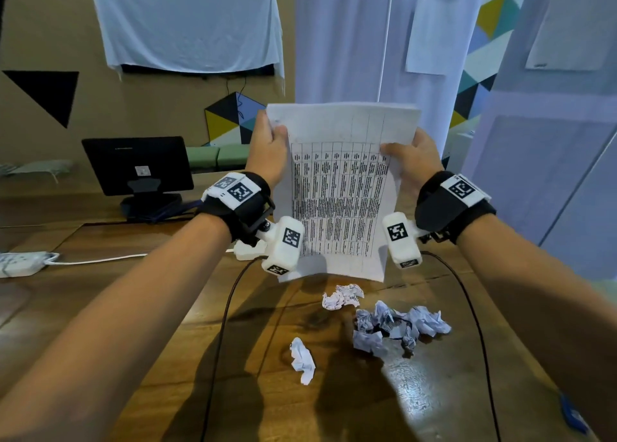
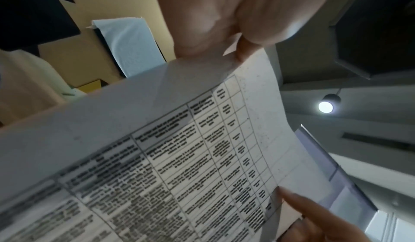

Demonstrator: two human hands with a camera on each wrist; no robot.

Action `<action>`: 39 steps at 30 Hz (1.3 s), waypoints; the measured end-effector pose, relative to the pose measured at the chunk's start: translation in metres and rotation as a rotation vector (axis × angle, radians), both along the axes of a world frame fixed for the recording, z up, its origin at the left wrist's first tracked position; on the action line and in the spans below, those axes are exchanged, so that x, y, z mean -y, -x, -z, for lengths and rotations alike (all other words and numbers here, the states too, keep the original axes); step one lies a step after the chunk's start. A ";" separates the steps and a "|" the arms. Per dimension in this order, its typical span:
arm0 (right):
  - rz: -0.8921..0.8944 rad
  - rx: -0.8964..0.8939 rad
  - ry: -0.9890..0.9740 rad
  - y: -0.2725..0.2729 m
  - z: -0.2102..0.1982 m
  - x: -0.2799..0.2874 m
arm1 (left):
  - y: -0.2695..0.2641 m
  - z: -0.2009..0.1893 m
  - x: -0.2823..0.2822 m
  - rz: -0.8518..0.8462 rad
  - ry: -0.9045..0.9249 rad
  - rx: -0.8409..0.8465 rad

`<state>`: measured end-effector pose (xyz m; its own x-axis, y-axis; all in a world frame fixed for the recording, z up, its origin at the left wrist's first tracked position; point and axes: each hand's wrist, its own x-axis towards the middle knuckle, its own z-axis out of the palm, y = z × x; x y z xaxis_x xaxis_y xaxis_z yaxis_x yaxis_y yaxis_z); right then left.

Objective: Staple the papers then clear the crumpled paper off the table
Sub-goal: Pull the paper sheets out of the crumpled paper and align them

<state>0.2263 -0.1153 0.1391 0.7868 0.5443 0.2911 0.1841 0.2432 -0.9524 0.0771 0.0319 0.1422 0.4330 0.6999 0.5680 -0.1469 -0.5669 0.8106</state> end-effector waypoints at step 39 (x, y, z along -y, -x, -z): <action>0.033 -0.024 0.123 -0.003 0.037 0.008 | -0.002 0.039 0.010 0.085 0.184 -0.160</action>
<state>0.2293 -0.1235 0.1017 0.8106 0.5487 0.2047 0.1670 0.1184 -0.9788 0.0789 0.0218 0.1030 0.5689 0.7424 0.3539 -0.0490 -0.3989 0.9157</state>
